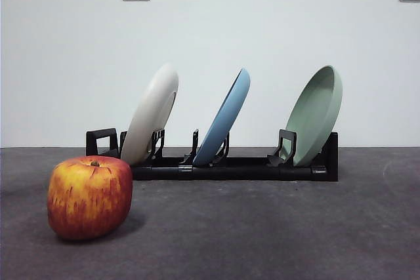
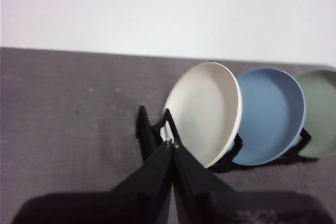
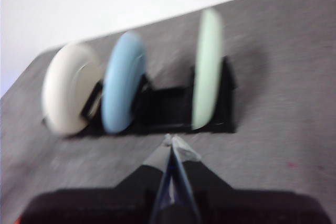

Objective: Take the yellow plate from the plate rack,put the plate on the table,take the apple from the table,put the apple in the plate

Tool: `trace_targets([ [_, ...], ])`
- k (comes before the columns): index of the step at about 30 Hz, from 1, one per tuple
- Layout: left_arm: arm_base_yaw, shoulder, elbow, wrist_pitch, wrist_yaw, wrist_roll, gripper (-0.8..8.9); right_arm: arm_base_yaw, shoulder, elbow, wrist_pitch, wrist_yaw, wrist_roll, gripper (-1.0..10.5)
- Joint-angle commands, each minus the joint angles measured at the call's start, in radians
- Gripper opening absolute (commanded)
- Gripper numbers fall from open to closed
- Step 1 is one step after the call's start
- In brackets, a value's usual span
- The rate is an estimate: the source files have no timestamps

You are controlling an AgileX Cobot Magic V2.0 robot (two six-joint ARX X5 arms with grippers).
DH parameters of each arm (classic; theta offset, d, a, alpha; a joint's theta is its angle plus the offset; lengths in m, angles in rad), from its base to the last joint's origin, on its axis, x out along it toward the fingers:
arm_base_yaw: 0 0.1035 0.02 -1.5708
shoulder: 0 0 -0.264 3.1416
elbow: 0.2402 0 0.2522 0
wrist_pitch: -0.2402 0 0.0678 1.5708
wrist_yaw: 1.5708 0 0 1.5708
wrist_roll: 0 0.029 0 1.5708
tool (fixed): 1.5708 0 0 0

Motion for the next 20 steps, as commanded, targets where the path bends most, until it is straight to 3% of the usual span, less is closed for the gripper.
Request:
trace_targets([
  [1, 0.002, 0.123, 0.078, -0.027, 0.056, 0.055, -0.07, 0.002, 0.085, 0.077, -0.06, -0.089, -0.091, -0.2],
  [4, 0.002, 0.249, 0.169, -0.068, 0.135, 0.055, -0.06, 0.002, 0.167, 0.139, -0.105, -0.164, -0.115, 0.2],
  [8, -0.001, 0.416, 0.298, -0.125, 0.225, 0.061, 0.15, 0.002, 0.251, 0.178, -0.138, -0.212, -0.136, 1.7],
  [10, -0.013, 0.482, 0.351, -0.149, 0.216, 0.074, 1.41, 0.005, 0.278, 0.181, -0.148, -0.211, -0.139, 2.4],
  [12, -0.034, 0.552, 0.407, -0.168, 0.215, 0.074, 3.34, 0.011, 0.303, 0.181, -0.163, -0.21, -0.14, 2.9],
  [13, -0.044, 0.58, 0.428, -0.172, 0.216, 0.074, 3.77, 0.014, 0.311, 0.181, -0.169, -0.21, -0.14, 2.9],
  [20, -0.15, 0.834, 0.65, -0.214, 0.266, 0.068, 3.73, 0.018, 0.347, 0.181, -0.177, -0.21, -0.143, 2.9],
])
